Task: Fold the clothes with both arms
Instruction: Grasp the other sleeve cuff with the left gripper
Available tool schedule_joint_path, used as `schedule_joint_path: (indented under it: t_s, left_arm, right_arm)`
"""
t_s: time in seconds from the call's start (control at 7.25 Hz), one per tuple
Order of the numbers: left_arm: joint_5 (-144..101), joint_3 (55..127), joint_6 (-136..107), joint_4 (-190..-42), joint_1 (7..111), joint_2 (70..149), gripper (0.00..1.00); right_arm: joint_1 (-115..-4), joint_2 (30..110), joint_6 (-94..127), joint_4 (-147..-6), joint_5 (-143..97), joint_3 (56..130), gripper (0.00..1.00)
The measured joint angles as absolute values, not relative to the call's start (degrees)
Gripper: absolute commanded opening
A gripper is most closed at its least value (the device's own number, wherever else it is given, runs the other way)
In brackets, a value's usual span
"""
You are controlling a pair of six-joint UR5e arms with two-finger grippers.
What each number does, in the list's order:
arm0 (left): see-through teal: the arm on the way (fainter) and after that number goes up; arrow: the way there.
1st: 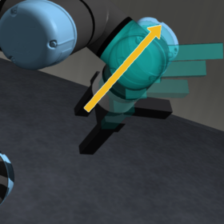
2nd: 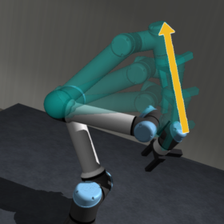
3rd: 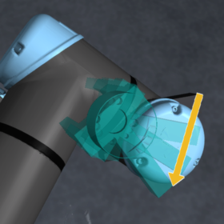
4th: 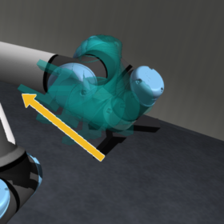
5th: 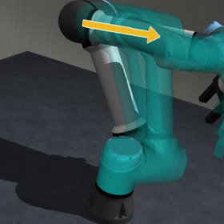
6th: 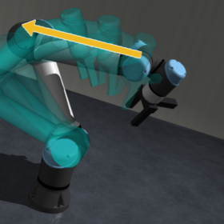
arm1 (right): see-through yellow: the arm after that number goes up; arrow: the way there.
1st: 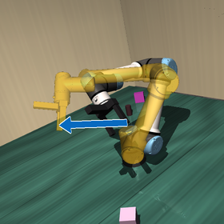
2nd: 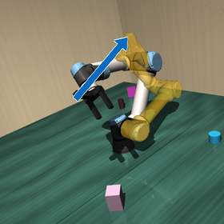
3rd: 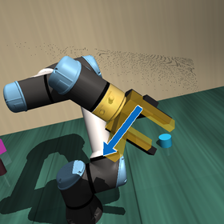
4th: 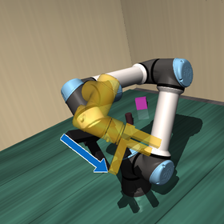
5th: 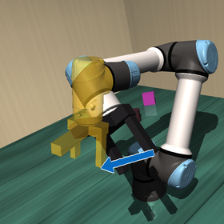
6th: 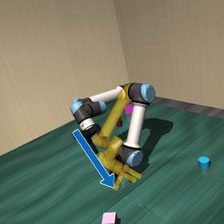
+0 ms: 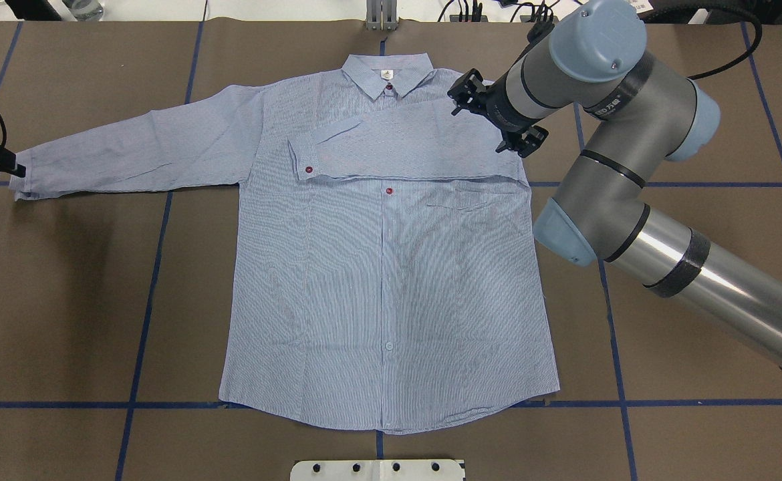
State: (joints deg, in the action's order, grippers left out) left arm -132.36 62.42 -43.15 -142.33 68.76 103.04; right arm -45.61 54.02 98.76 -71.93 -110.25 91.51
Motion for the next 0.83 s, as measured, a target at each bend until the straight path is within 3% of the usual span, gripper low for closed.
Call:
schedule_joint_path:
  t_s: [0.28, 0.41, 0.55, 0.83]
  left_arm:
    - [-132.36, 61.66, -43.15, -142.84, 67.89, 103.16, 0.43]
    - [-132.36, 61.34, -43.15, -142.96, 67.72, 103.16, 0.31]
    - [-132.36, 61.11, -43.15, -143.08, 67.64, 103.13, 0.0]
    - [-132.36, 60.85, -43.14, -143.18, 67.59, 103.12, 0.0]
  right_arm:
    - [-45.48, 54.0, 98.74, -71.8, -110.16, 91.47, 0.99]
    - [-45.35, 53.95, 98.79, -71.68, -110.14, 91.38, 0.99]
    - [-45.25, 53.88, 98.86, -71.57, -110.13, 91.3, 0.99]
    - [-45.19, 53.75, 98.95, -71.47, -110.13, 91.29, 0.99]
